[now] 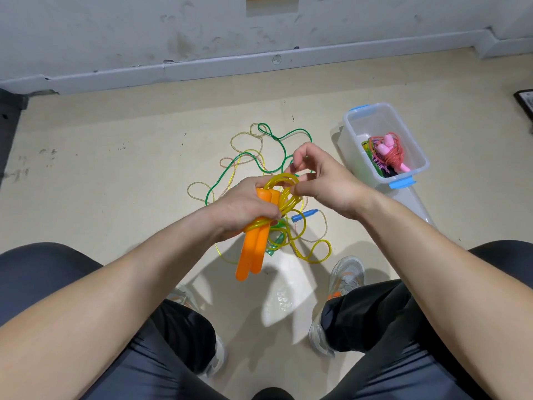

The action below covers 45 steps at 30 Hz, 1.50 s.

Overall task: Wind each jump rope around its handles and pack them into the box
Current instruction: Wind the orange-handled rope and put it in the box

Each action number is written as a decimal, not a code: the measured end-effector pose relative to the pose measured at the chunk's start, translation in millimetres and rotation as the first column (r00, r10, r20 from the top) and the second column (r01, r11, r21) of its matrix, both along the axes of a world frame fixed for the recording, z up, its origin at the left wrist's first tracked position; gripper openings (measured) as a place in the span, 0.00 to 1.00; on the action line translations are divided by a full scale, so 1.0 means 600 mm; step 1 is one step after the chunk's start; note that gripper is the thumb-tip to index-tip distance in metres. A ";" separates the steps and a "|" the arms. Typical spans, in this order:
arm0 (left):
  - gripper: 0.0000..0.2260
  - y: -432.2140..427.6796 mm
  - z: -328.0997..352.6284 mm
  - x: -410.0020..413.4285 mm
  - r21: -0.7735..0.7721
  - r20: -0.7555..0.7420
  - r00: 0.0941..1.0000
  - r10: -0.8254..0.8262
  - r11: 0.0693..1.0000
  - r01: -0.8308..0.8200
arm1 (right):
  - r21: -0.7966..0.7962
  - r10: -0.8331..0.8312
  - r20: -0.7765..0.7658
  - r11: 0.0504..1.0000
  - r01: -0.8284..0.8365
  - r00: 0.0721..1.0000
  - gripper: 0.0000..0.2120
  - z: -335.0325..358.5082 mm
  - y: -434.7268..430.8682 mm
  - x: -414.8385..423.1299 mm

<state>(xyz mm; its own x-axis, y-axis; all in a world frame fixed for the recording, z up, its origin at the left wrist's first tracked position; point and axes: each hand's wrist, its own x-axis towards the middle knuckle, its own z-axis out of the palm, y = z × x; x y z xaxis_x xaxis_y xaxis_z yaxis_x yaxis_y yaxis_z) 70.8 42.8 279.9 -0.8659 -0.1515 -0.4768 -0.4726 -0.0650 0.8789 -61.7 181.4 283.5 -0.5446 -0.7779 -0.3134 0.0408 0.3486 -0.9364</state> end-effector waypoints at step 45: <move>0.25 -0.004 -0.042 0.006 -0.362 0.162 0.979 -0.125 0.915 0.177 | 0.535 0.666 -0.388 0.726 -0.433 0.637 0.14 -0.011 -0.002 0.011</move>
